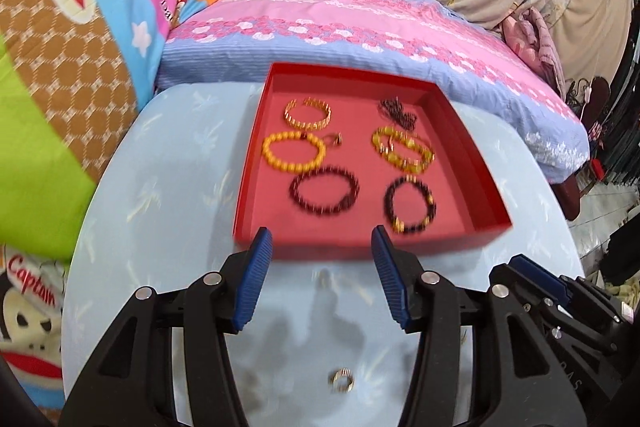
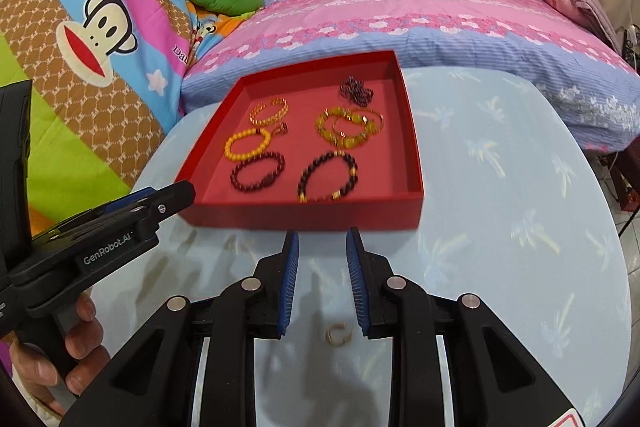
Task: Organize jewelry
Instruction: 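Move both tools back to the two gold hoop earrings on the table, then close the right tool on one hoop earring while the left tool grasps the other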
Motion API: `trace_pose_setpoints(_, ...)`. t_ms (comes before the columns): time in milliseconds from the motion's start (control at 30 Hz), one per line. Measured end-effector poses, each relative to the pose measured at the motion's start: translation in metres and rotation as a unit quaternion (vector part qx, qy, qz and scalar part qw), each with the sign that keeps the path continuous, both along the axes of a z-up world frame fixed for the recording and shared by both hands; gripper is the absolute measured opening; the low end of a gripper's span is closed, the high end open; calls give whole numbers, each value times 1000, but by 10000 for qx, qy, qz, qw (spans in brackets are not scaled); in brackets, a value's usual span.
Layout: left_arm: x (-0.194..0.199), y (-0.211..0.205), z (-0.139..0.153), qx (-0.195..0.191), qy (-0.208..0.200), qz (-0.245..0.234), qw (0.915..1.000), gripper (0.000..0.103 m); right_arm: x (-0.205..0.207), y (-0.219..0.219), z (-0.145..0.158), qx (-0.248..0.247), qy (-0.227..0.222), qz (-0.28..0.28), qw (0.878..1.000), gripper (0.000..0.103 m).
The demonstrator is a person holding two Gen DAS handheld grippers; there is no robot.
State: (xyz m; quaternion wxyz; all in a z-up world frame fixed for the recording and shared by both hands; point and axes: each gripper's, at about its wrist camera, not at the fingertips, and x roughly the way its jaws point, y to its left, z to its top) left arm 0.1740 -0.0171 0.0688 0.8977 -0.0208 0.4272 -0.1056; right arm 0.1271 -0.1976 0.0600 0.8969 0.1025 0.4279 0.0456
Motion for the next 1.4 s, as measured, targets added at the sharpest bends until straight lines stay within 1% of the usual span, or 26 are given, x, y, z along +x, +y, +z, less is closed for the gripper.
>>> trace_pose_setpoints(33, -7, 1, -3, 36, -13, 29, 10000, 54, -4, 1, -3, -3, 30, -8, 10000, 25)
trace_pose_setpoints(67, -12, 1, -6, 87, -33, 59, 9999, 54, -10, 2, -6, -8, 58, -8, 10000, 25)
trace_pose_setpoints(100, -21, 0, -10, 205, -90, 111, 9997, 54, -16, 4, -10, -52, 72, -5, 10000, 25)
trace_pose_setpoints(167, -34, 1, -16, 326, -161, 194, 9992, 54, -28, 7, -16, -203, 46, -18, 9998, 25)
trace_pose_setpoints(233, -47, 3, -23, 287, -171, 251, 9991, 54, -40, 10, -22, -304, 38, -20, 9995, 25)
trace_pose_setpoints(367, -68, 11, -38, 40, -121, 369, 9992, 55, -57, 11, -39, -333, 127, -50, 9994, 25)
trace_pose_setpoints(433, -78, 13, -45, 25, -142, 426, 9990, 55, -64, 10, -46, -327, 189, -79, 9993, 25)
trace_pose_setpoints(533, -86, 12, -54, 101, -91, 476, 9988, 55, -72, 7, -55, -302, 253, -154, 9991, 25)
trace_pose_setpoints(667, -93, 10, -62, 217, -119, 560, 9981, 55, -76, 6, -61, -247, 264, -211, 9991, 25)
trace_pose_setpoints(867, -97, 5, -70, 411, -150, 562, 9975, 56, -80, 13, -63, -482, 117, -213, 9985, 25)
trace_pose_setpoints(1000, -96, 4, -73, 419, -122, 522, 9977, 57, -81, 16, -64, -605, 54, -206, 9979, 25)
trace_pose_setpoints(1067, -95, 4, -74, 422, -100, 505, 9978, 60, -79, 16, -64, -590, 54, -202, 9980, 26)
trace_pose_setpoints(1400, -91, 1, -76, 456, -10, 447, 9980, 62, -65, 18, -64, -567, 46, -158, 9983, 26)
